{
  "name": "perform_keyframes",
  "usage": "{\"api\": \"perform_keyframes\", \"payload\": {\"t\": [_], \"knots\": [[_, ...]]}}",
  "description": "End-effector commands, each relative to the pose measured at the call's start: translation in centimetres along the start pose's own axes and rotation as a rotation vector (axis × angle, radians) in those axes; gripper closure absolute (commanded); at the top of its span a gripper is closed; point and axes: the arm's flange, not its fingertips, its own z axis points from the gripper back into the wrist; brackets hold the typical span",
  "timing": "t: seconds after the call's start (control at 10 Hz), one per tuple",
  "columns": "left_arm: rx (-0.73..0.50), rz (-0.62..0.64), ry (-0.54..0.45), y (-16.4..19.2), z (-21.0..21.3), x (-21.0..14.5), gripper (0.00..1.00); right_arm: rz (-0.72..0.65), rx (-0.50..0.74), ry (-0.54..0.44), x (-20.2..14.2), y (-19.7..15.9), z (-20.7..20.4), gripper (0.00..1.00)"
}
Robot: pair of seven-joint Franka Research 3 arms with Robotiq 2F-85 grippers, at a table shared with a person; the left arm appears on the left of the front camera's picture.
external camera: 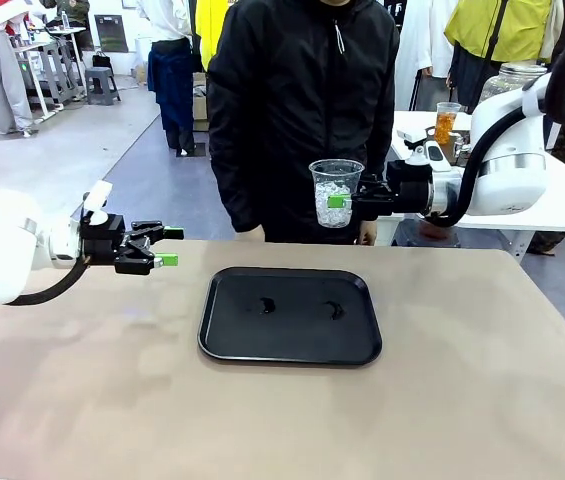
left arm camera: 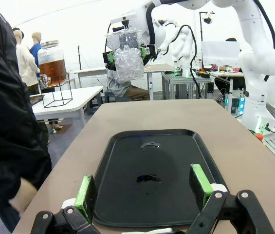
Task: Pour the drink into the iced cup.
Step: Open the gripper to release the iced cup you were holding.
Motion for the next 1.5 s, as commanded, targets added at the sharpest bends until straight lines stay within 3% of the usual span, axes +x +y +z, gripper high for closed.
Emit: {"api": "perform_keyframes", "payload": {"t": [0.0,1.4], "knots": [[0.000,0.006,-0.002,0.13,-0.02,0.22,0.00,0.000,0.003,-0.002,0.36,0.17,-0.06,0.32],[0.000,0.006,-0.002,0.13,-0.02,0.22,0.00,0.000,0.003,-0.002,0.36,0.17,-0.06,0.32]]}}
